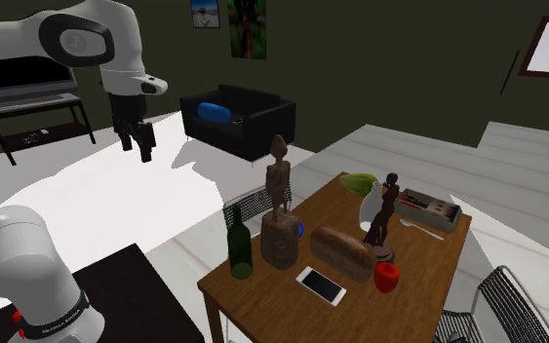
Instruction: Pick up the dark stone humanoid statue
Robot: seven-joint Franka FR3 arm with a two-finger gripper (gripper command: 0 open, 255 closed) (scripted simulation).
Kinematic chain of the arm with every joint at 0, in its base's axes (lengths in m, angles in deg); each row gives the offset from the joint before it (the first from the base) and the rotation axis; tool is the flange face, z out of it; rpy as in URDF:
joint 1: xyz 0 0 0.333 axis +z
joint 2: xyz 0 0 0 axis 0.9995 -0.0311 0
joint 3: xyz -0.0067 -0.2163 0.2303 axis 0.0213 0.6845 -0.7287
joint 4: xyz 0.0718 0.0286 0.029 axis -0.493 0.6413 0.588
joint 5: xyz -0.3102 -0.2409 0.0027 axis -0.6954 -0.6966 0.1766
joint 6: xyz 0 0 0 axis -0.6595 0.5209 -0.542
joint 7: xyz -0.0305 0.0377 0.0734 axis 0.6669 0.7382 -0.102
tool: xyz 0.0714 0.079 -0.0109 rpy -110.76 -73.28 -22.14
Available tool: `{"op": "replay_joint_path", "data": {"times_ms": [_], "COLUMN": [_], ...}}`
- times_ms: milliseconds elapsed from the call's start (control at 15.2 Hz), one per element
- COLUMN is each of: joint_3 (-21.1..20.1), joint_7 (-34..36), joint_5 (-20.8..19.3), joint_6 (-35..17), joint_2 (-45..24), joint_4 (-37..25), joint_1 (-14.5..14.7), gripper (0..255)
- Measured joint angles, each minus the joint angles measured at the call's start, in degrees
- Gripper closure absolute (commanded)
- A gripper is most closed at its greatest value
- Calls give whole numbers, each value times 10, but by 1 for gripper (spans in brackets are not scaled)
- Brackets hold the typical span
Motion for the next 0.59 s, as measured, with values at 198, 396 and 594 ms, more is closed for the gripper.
{"op": "replay_joint_path", "data": {"times_ms": [198, 396, 594], "joint_3": [10, 29, 49], "joint_7": [-9, -27, -47], "joint_5": [-3, -4, -2], "joint_6": [-23, -76, -129], "joint_2": [-16, -55, -98], "joint_4": [-1, -3, -12], "joint_1": [-3, -7, -11], "gripper": [0, 0, 0]}}
